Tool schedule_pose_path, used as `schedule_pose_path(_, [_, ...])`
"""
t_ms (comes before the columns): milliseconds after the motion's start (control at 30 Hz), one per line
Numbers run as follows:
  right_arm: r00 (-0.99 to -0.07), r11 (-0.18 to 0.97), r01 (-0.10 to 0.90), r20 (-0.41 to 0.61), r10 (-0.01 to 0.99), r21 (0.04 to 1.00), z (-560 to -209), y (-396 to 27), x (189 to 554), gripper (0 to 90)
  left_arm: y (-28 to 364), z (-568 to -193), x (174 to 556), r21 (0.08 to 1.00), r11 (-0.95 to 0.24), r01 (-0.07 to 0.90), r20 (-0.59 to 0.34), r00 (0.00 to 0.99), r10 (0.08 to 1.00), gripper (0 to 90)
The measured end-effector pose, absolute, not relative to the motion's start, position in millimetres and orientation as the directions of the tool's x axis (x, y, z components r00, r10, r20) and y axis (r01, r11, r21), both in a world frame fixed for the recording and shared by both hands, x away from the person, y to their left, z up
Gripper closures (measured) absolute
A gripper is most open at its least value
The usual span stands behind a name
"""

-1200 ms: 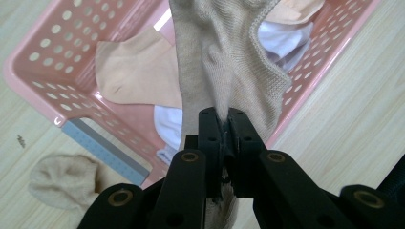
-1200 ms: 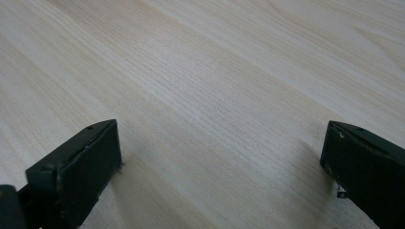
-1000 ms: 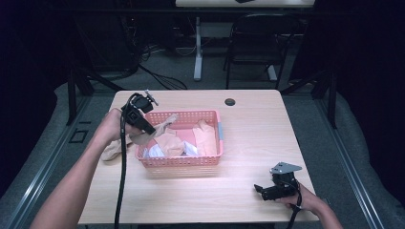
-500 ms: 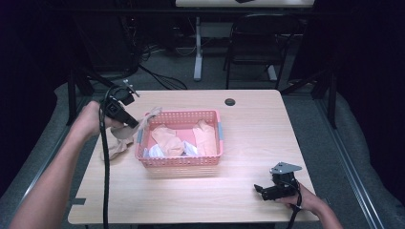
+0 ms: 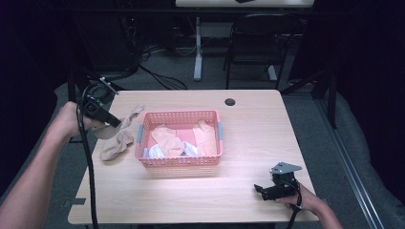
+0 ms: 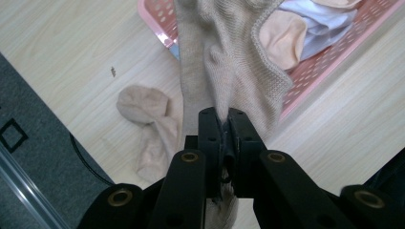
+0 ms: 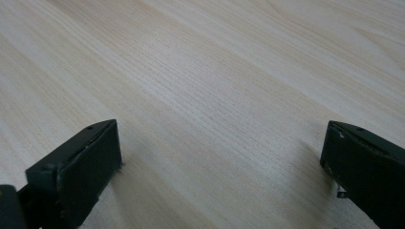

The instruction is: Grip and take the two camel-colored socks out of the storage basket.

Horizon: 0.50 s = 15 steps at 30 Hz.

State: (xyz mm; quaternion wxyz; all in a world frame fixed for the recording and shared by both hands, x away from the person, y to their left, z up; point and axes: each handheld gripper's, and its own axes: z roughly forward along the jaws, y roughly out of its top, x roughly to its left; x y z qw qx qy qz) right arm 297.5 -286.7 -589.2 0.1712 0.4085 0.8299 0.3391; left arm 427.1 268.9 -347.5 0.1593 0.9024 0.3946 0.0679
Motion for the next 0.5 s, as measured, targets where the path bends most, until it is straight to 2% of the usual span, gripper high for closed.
schedule_pose_path(233, [-0.608,0.437,0.562,-0.008,0.794,0.702,-589,-287,298,0.0,286,-352,427,0.334,-0.609,0.720,0.006,0.644,0.765,85.1])
schedule_pose_path(500, [-0.607,0.434,0.562,-0.005,0.795,0.704,-589,-287,297,0.0,301,-380,434,0.300,-0.577,0.760,0.012,0.602,0.799,85.1])
